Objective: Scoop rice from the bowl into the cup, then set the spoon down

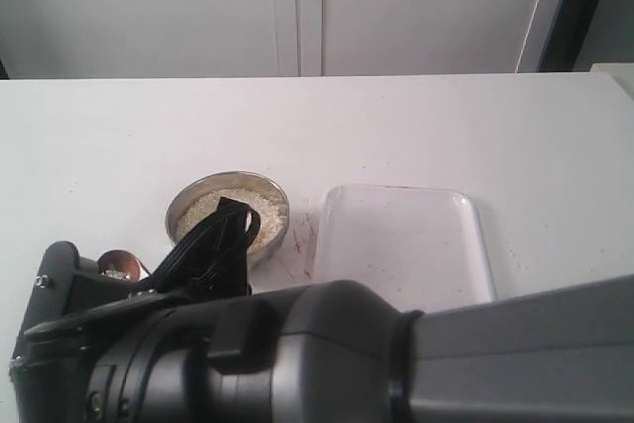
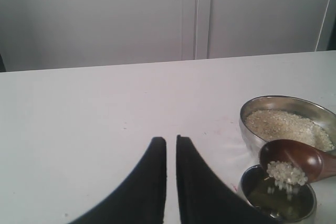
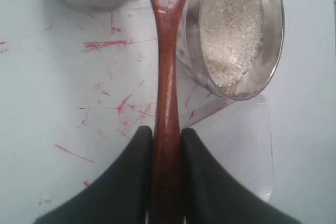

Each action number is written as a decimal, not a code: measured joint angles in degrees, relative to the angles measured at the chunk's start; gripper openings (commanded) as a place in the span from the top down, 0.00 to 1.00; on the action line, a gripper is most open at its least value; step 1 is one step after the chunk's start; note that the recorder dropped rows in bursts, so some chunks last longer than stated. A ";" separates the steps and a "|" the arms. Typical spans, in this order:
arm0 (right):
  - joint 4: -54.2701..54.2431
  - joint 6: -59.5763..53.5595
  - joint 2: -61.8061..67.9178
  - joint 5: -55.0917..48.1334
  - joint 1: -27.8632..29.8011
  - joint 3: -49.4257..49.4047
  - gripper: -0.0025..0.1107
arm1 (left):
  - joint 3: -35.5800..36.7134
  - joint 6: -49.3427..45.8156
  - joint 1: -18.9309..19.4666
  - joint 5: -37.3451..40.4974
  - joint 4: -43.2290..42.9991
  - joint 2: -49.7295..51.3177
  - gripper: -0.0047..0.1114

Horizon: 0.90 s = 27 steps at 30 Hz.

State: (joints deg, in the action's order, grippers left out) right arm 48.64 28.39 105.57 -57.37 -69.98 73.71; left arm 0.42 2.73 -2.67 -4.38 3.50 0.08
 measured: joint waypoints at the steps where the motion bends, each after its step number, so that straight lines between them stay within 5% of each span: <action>1: 0.15 0.00 0.00 -0.57 -0.26 0.00 0.98 | 0.00 0.00 0.00 0.00 0.00 0.00 0.84; 27: 3.03 -5.31 0.00 -3.16 -0.24 0.00 0.98 | 0.00 0.00 0.00 0.00 0.00 0.00 0.84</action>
State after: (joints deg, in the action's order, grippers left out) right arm 51.68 23.08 105.57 -60.53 -70.22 73.71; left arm 0.42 2.73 -2.67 -4.38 3.50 0.08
